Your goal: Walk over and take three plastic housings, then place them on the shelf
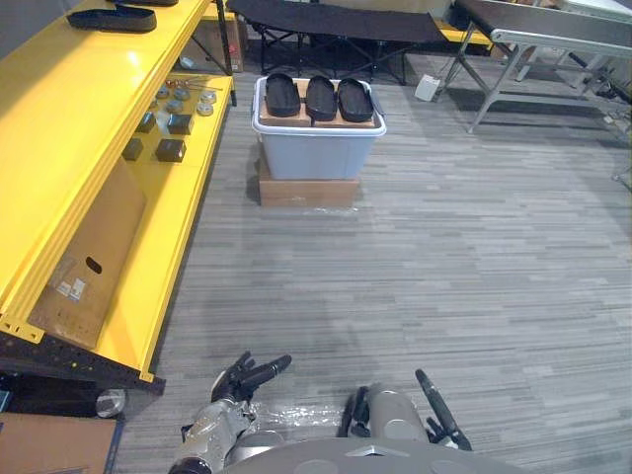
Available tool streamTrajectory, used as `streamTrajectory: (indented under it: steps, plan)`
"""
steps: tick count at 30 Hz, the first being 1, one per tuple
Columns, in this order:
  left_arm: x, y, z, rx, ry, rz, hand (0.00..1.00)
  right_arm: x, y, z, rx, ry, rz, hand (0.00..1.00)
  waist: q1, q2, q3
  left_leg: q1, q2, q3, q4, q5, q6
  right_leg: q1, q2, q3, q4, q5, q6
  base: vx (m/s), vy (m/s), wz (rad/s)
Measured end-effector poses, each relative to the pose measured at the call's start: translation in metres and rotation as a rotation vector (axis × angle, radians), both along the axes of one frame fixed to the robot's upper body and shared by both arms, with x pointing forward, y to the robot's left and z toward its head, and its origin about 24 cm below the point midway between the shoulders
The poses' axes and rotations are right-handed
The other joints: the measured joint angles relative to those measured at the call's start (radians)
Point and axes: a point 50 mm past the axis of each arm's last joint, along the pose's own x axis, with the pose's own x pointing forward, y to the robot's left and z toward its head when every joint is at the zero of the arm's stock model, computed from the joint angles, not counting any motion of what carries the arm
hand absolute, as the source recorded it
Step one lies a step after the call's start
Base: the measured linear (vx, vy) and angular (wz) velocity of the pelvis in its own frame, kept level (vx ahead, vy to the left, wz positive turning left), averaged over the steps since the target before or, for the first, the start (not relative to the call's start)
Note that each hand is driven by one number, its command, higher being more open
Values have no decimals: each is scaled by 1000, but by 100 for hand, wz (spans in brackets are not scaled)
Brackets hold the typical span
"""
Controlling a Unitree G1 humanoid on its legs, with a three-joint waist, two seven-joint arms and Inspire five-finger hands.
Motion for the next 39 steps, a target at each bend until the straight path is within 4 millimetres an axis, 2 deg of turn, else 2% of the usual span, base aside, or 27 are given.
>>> streamTrajectory:
  steps: [2,4,5,6,7,8,9,10,11,12,14,17,18,20,21,22,23,24,25,26,27,28,29,30,33,37,39]
  plan:
    - [-3,5,-1,5,29,8,100,-1,1,0,-1,1,3,100,2,-6,15,47,13,10,-1,-34,-54,35,8,-13,-184,103,-14,333,-154,-10]
    - [-10,6,-3,0,54,21,100,-3,1,-1,-7,11,20,100,3,-3,16,92,39,18,2,-72,-99,57,15,-21,-187,142,-28,391,-265,-7]
    - [-18,6,-6,-3,77,26,100,-5,1,-1,-8,13,18,100,-2,28,3,113,102,24,12,-107,-136,51,60,-33,-121,159,-46,368,-278,5]
    - [-21,6,-7,-4,86,29,100,-6,-1,0,-12,12,11,100,-6,39,-9,115,132,23,27,-116,-152,47,80,-44,-101,154,-53,407,-304,15]
    - [-26,8,-8,-5,97,42,100,-5,-2,0,-14,9,7,100,0,30,-20,98,156,24,90,-119,-162,47,100,-51,-81,146,-71,438,-361,-8]
    - [-30,11,-9,-36,96,118,100,0,-3,0,-18,0,13,100,7,30,-25,-2,223,29,326,-90,-190,68,133,-47,-82,117,-122,524,-439,-13]
    - [-30,10,-10,-48,91,143,100,4,-6,2,-26,-13,19,100,5,29,-26,-55,252,22,446,-63,-178,86,147,-50,-96,108,-135,427,-383,-14]
    - [-28,13,-8,-50,66,175,100,7,-10,3,-56,-22,49,100,5,47,-19,-137,309,26,640,6,-134,126,176,-54,-125,96,-154,421,-335,-4]
    - [-23,15,-6,-73,26,228,100,15,-21,7,-112,-33,102,100,9,75,3,-222,377,30,870,19,-125,214,219,-45,-167,79,-177,424,-305,-11]
    - [-22,16,-5,-80,18,244,100,18,-24,8,-129,-35,122,100,8,70,10,-249,380,27,917,13,-124,245,222,-40,-180,70,-188,495,-314,-26]
    - [-18,15,-3,-104,-17,257,100,32,-30,13,-170,-81,142,100,23,68,12,-324,318,39,900,-20,-122,329,215,-9,-220,56,-191,383,-173,-48]
    - [-8,1,2,-141,-87,248,100,53,-33,22,-225,-150,175,100,48,58,18,-389,185,78,557,-36,-111,400,197,31,-288,50,-173,335,-70,-34]
    - [-4,-4,6,-164,-123,240,100,61,-34,26,-242,-179,179,100,56,55,22,-413,120,60,369,4,-99,420,190,35,-302,41,-158,359,26,-8]
    - [4,-12,14,-192,-180,215,100,70,-38,31,-271,-198,175,100,64,63,39,-429,56,9,113,122,-115,459,194,34,-325,25,-133,364,69,5]
    - [5,-15,16,-201,-194,194,100,71,-41,33,-285,-199,178,100,72,75,47,-433,54,2,56,181,-116,485,205,37,-336,15,-120,365,168,-5]
    - [6,-17,17,-207,-201,180,100,70,-44,33,-294,-193,181,100,86,80,49,-426,55,6,51,245,-98,506,207,50,-337,-6,-108,317,181,-15]
    - [6,-17,17,-209,-204,166,100,71,-44,34,-298,-195,190,100,91,77,47,-411,50,30,49,301,-55,526,193,62,-321,-44,-82,343,202,-13]
    - [6,-17,17,-210,-206,161,100,73,-44,35,-300,-202,192,100,90,80,43,-411,46,38,52,314,-36,523,187,63,-308,-60,-74,386,203,2]
    - [13,-16,21,-208,-229,125,100,80,-44,38,-304,-225,192,100,84,53,49,-409,3,63,75,290,39,493,123,60,-206,-138,-27,391,187,4]
    - [15,-17,22,-205,-232,108,100,77,-46,37,-307,-215,194,100,83,45,45,-400,-21,66,78,260,66,467,90,69,-129,-162,10,479,220,6]
    - [17,-20,22,-207,-236,100,100,78,-46,38,-309,-214,198,100,80,44,46,-382,-40,70,72,242,78,416,57,96,0,-176,33,417,193,-2]
    - [20,-21,23,-204,-244,81,100,81,-43,38,-302,-221,201,100,80,43,46,-348,-56,77,58,219,74,318,16,119,242,-159,95,417,204,0]
    - [21,-23,24,-206,-246,70,100,81,-41,36,-294,-218,203,100,80,39,47,-325,-65,74,53,205,76,268,-13,120,366,-137,134,409,193,2]
    - [22,-23,24,-197,-244,46,100,77,-33,32,-267,-204,202,100,75,29,50,-264,-79,67,49,182,86,202,-56,114,532,-132,137,337,128,11]
    - [30,-24,29,-176,-263,-11,100,68,-19,25,-226,-178,219,100,50,28,49,-161,-77,10,31,148,81,144,-59,75,515,-169,74,429,75,58]
    - [61,-26,50,-164,-371,-84,100,61,-12,21,-203,-159,207,100,32,30,48,-110,-28,-90,24,114,39,81,-4,88,112,-134,50,399,-75,77]
    - [68,-25,54,-159,-386,-106,100,53,-13,19,-204,-153,180,100,33,15,42,-76,-13,-126,36,65,11,68,2,140,-60,-11,40,338,-169,60]
